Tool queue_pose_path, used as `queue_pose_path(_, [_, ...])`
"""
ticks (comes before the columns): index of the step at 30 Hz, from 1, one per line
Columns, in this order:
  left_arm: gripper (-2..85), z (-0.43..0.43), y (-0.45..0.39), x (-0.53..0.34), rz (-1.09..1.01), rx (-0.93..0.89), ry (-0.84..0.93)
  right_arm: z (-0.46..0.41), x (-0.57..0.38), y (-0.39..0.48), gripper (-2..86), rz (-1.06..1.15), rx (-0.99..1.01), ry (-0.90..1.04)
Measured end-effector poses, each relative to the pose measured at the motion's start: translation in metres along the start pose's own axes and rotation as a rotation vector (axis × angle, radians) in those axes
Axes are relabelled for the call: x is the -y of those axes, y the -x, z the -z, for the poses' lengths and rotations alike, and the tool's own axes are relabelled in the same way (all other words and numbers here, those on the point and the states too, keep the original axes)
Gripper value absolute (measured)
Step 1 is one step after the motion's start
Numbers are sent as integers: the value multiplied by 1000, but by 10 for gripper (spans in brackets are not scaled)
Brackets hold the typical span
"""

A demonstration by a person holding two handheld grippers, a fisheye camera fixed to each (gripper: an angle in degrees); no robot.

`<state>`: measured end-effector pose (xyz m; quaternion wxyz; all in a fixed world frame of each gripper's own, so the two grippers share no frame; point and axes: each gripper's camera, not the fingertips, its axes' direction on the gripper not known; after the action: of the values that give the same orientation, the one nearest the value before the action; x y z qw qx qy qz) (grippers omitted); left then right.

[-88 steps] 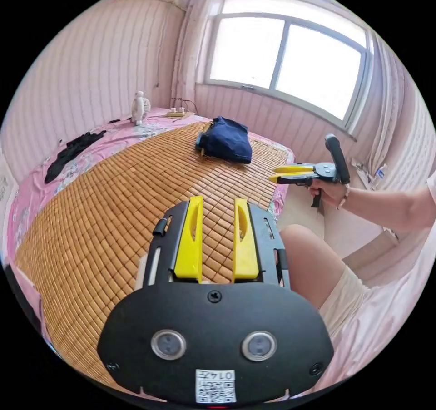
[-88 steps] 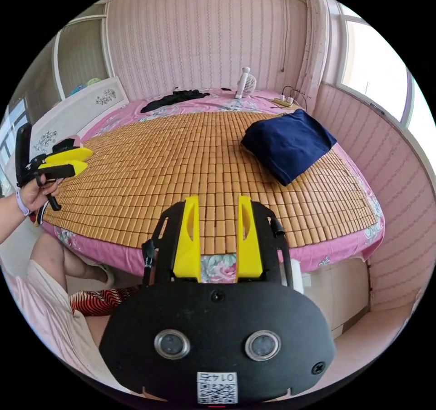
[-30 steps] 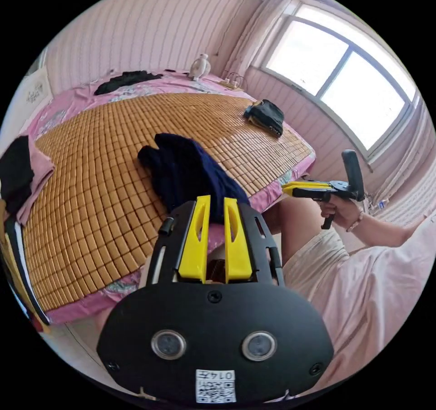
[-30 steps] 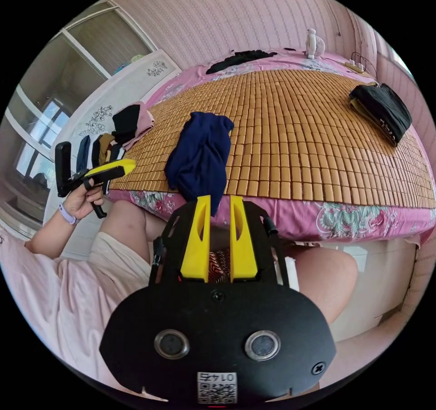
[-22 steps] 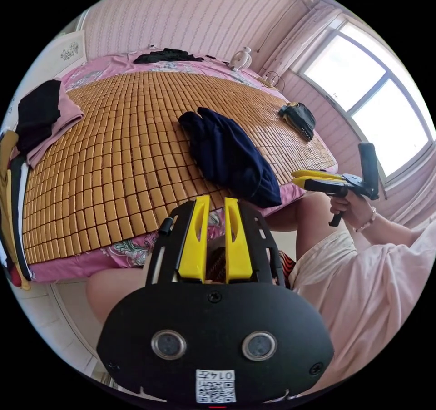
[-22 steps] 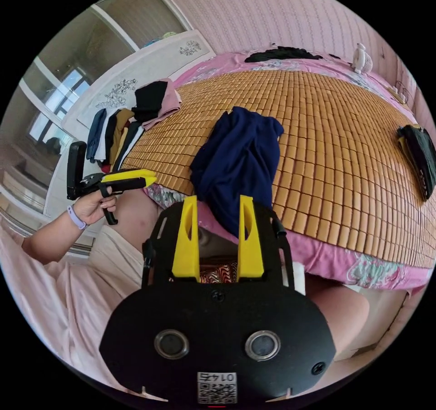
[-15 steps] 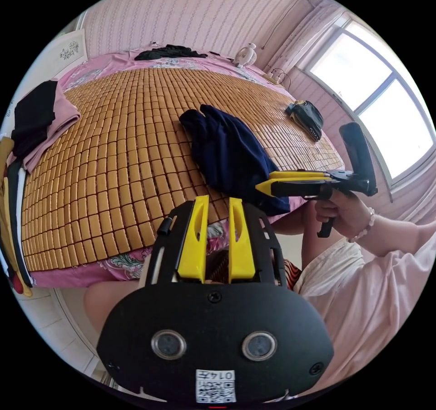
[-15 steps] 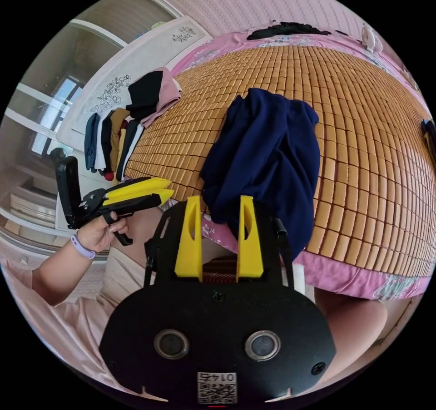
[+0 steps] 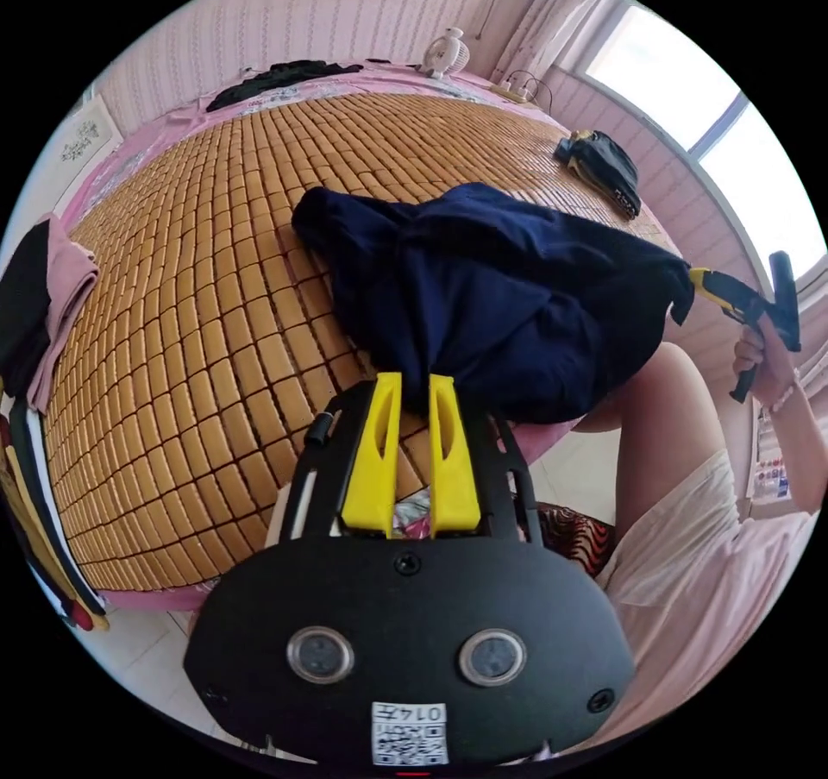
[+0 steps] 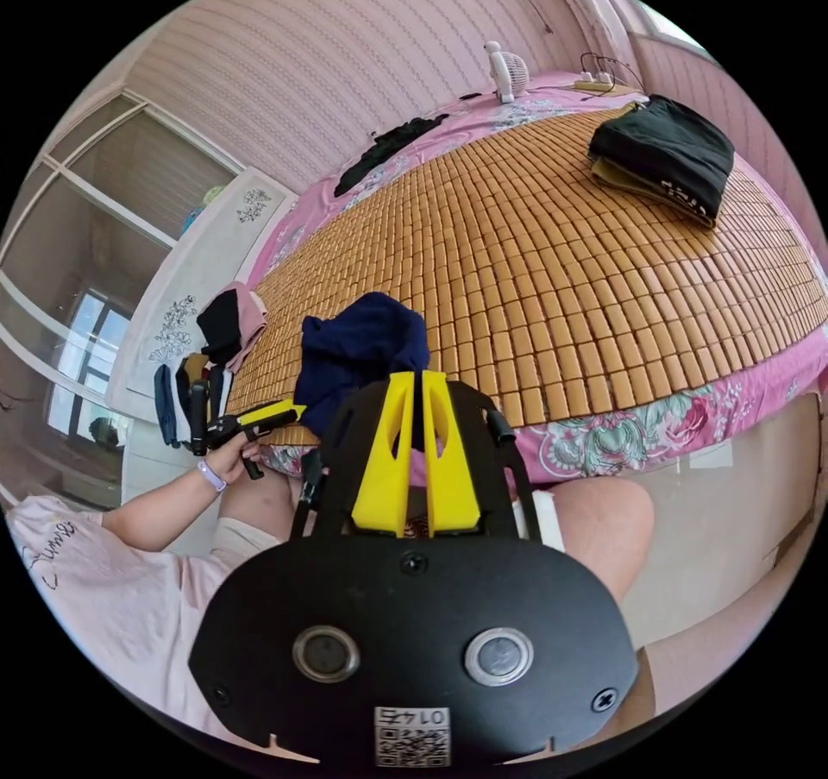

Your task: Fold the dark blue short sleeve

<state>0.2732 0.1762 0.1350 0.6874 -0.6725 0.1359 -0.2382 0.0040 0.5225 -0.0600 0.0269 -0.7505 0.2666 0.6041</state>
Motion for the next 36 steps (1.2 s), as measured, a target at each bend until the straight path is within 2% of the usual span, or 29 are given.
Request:
queue_pose_path(3, [20, 13, 15, -3, 50, -62, -8, 0, -6, -10, 6, 7, 25, 17])
queue_pose_path(6, [17, 62, 26, 4, 25, -140, -109, 5, -6, -19, 6, 8, 49, 5])
queue_pose_path(9, [17, 118, 39, 41, 30, -183, -243, 2, 2, -27, 5, 2, 43, 1])
queue_pose_path(11, [40, 156, 62, 63, 127, -184, -457, -4, 7, -33, 5, -17, 34, 3])
queue_pose_path(13, [58, 164, 77, 70, 185, -148, -501, -16, 12, -41, 5, -54, -10, 39])
queue_pose_path(18, [78, 125, 80, 26, 145, -112, -296, -31, 12, -55, 5, -87, -27, 107])
queue_pose_path(20, [98, 82, 70, -13, 93, -60, -121, -33, 11, -55, 5, -74, -36, 117])
queue_pose_path(22, [115, 55, 61, -30, 73, -73, -29, -35, 11, -54, 5, -63, -35, 134])
queue_pose_path(24, [119, 34, 50, -32, 46, -51, 3, -35, 12, -52, 5, -57, -15, 143])
queue_pose_path(29, [31, -2, 38, 4, 43, -22, 111, -10, 27, -40, 5, 1, 125, 70])
queue_pose_path(31, [19, 11, 48, 13, 68, -92, 110, 8, 37, -48, 5, -13, 82, 0])
queue_pose_path(36, [39, 92, 89, 28, 158, -221, -185, -8, 48, -76, 8, -57, -82, 81])
